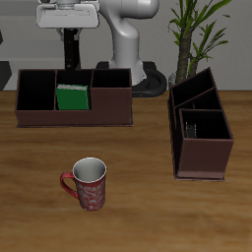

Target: Place the yellow book into the left desk caddy's right compartment and place the green book into the back desk caddy's front compartment and place the black book into the back desk caddy's back compartment

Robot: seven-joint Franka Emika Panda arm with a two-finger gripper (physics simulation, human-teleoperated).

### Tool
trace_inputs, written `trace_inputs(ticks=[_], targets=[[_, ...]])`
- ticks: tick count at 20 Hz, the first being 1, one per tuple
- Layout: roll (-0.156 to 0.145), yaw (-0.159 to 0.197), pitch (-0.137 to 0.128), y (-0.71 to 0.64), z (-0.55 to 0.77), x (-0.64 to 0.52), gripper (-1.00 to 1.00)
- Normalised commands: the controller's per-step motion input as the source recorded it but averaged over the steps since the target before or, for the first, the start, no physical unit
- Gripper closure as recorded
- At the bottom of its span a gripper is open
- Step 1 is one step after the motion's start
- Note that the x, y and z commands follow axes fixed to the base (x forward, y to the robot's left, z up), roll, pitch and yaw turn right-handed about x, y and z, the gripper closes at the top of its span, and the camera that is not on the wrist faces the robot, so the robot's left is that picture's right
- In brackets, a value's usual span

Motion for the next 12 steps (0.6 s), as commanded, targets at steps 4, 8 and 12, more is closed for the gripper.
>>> trace_inputs(ticks=[4, 8, 12], targets=[[-0.004, -0.017, 0.049, -0.29, -0.02, -0.21, 1.0], [-0.045, 0.016, -0.002, -0.38, 0.01, -0.36, 1.0], [-0.027, 0.003, 0.026, -0.12, -0.08, -0.11, 1.0]])
